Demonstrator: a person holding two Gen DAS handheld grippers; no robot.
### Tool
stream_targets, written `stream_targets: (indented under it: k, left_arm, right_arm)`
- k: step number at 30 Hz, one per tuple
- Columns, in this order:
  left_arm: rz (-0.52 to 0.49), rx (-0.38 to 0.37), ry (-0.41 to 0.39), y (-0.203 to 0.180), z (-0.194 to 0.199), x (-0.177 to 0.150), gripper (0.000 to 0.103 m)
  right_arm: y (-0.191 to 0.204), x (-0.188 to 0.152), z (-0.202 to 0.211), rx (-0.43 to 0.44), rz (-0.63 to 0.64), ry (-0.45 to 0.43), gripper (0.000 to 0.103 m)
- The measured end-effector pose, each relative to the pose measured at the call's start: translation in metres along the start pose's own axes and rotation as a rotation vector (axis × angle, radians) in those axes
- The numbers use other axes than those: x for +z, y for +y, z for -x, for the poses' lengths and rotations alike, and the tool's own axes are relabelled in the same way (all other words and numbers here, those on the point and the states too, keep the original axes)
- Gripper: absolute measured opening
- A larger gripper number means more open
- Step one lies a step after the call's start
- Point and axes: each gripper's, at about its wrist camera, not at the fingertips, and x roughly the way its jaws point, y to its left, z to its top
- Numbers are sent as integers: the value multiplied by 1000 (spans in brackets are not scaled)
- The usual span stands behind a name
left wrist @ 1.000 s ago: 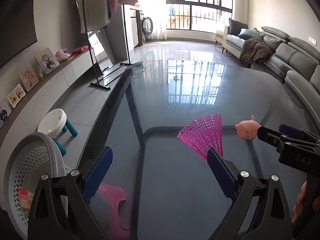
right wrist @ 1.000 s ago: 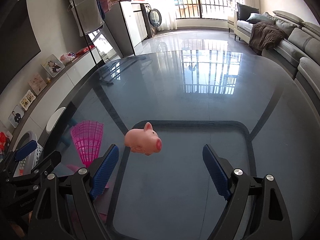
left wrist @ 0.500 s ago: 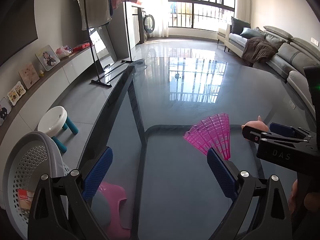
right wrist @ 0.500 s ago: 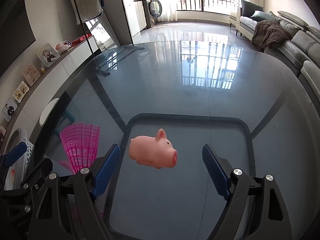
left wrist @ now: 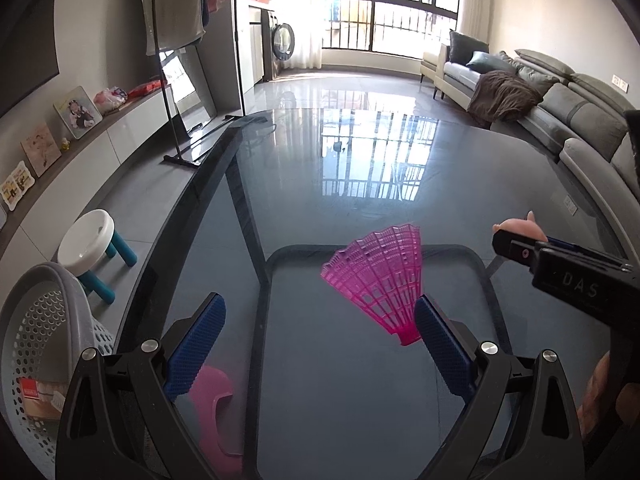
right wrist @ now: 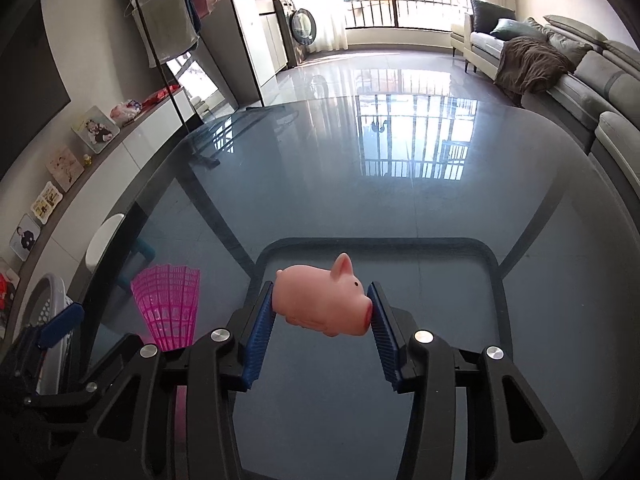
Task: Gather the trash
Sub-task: 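Grasp the pink shuttlecock with the left tool while the right tool holds the pig, then carry the shuttlecock and pig over the basket and open both tools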
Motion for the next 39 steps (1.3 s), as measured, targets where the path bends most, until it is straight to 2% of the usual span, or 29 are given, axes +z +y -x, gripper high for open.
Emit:
stream_targets:
  k: [6, 11, 13, 18, 22, 26, 30, 39]
  left_arm:
    - [7, -21, 31, -18, -15, 2, 93]
    - [2, -12, 51, -28, -25, 7, 92]
    - [-1, -21, 72, -30, -30, 9, 84]
    - [9, -51, 109, -27, -38, 8, 49]
    - [16, -67, 92, -26, -30, 6, 41]
    - [4, -66, 60, -22, -11, 5, 41]
    - [6, -60, 1, -7, 26, 4, 41]
    - [11, 8, -87, 69, 111, -13, 41]
  right_arm:
    - [-28, 1, 14, 5, -74, -14, 45]
    - [-36, -1, 19, 6, -72, -15, 45]
    - [-36, -1, 21, 13, -70, -19, 45]
    - [-34, -1, 24, 10, -55, -24, 45]
    - [-29, -1, 28, 13, -42, -31, 45]
    - [-20, -3, 35, 18, -22, -41, 45]
    - [-6, -6, 49, 24, -9, -63, 45]
    - [40, -38, 92, 21, -2, -90, 45]
